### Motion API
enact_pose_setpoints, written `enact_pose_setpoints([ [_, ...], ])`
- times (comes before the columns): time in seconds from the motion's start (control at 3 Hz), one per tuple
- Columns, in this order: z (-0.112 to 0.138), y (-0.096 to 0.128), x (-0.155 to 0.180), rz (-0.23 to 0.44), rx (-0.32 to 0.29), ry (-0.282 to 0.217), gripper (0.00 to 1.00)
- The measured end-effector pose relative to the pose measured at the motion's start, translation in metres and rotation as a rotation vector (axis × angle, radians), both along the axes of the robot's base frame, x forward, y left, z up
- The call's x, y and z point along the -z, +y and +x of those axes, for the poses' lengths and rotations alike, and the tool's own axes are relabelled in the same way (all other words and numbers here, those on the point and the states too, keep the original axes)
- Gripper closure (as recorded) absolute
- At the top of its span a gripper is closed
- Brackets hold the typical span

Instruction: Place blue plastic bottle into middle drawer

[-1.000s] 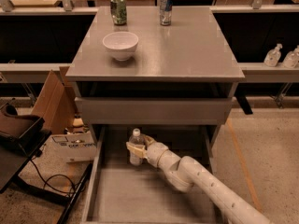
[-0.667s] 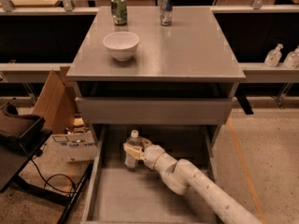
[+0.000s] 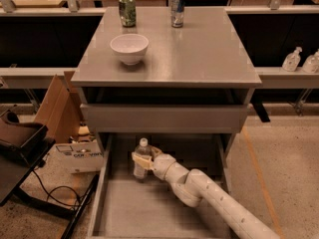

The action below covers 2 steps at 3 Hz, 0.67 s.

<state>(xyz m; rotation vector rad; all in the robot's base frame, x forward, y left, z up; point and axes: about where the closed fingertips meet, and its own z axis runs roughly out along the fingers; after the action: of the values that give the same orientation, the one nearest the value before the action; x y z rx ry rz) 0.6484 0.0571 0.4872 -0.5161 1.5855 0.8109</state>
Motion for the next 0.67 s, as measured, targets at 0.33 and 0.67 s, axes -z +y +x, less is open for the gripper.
enact_pose_setpoints([
  [0.33,-0.0001,0.0015,-0.0006,0.001,-0.002,-0.001,0.37],
  [0.67,-0.0002,0.0031,-0.0012,0.002,-0.004,-0.001,0.13],
])
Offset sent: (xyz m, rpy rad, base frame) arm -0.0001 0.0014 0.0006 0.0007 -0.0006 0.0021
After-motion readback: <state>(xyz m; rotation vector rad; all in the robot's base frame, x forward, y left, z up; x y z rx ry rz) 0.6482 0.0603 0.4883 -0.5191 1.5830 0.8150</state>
